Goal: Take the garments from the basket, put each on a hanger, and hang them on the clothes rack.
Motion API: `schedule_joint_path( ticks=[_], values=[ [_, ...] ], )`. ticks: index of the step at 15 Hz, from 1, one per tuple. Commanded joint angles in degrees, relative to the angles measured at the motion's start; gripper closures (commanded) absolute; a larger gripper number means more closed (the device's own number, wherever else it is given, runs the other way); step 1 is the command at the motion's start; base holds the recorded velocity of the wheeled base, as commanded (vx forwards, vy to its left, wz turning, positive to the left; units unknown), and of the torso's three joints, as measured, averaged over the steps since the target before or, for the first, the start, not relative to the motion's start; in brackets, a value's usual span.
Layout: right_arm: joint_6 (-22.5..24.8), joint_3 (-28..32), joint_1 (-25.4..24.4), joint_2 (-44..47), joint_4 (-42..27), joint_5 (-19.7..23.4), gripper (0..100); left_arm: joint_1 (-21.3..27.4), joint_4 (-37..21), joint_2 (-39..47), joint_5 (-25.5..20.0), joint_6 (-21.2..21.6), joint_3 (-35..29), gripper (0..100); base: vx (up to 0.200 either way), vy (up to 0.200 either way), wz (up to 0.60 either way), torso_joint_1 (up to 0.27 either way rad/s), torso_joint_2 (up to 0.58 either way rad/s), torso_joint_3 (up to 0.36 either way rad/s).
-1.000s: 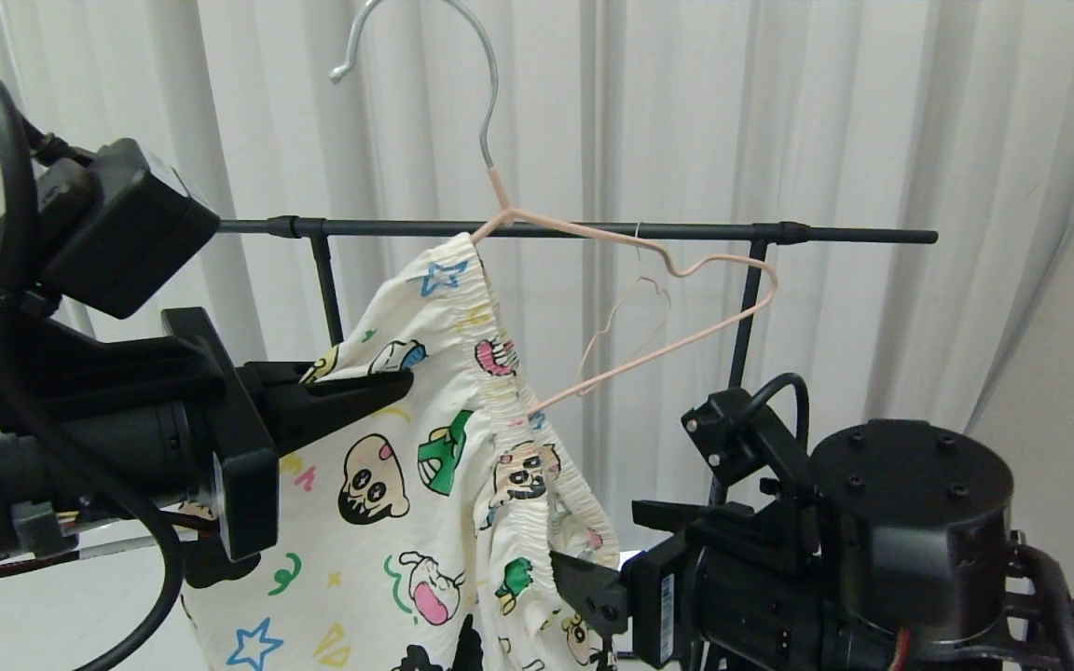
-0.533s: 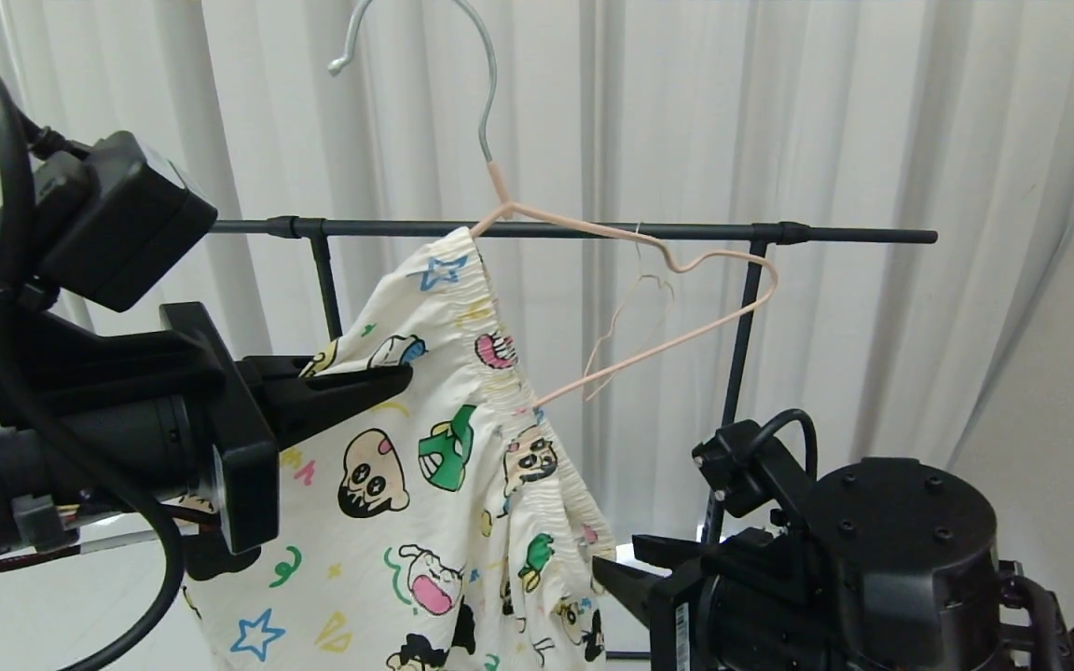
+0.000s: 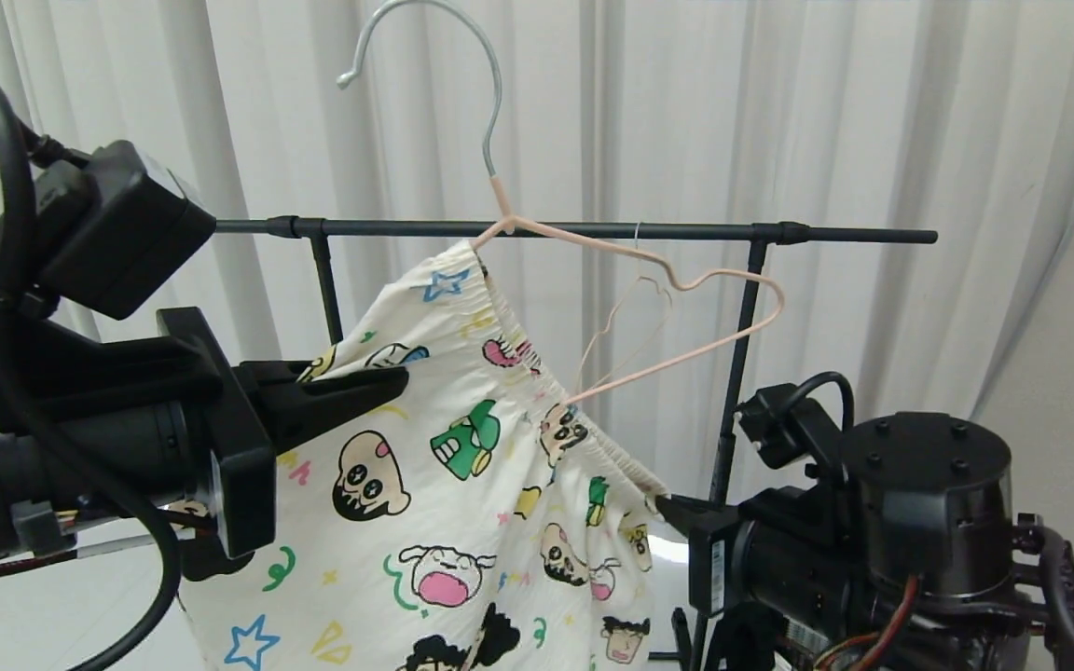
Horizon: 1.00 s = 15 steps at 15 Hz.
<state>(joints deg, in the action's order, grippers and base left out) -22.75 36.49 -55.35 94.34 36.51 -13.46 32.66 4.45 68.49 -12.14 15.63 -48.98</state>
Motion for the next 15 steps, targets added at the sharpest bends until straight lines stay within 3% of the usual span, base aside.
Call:
schedule_joint_path(
  ticks=[1,7,11,14,15],
  values=[
    [2.8,0.0,6.3,-1.6,0.0,0.2,100,-0.1,0.0,-1.2,0.0,0.1,1.9,100,0.000,0.000,0.00,0.000,0.00,0.000],
    [8.7,0.0,17.0,-4.7,0.0,2.1,100,-0.8,0.0,-5.5,0.0,1.9,11.5,100,0.000,0.000,0.00,0.000,0.00,0.000],
    [11.1,0.3,17.6,-5.6,-0.2,3.6,100,-0.8,0.0,-4.9,0.5,2.8,14.6,100,0.000,0.000,0.00,0.000,0.00,0.000],
    [18.4,1.8,18.0,-10.2,-8.1,11.0,100,-0.7,0.0,-0.6,10.6,6.3,16.9,100,0.000,0.000,0.00,0.000,0.00,0.000],
    [19.4,2.3,18.0,-11.0,-9.9,11.9,100,-0.7,0.0,-0.2,11.1,6.3,16.8,100,0.000,0.000,0.00,0.000,0.00,0.000]
  ],
)
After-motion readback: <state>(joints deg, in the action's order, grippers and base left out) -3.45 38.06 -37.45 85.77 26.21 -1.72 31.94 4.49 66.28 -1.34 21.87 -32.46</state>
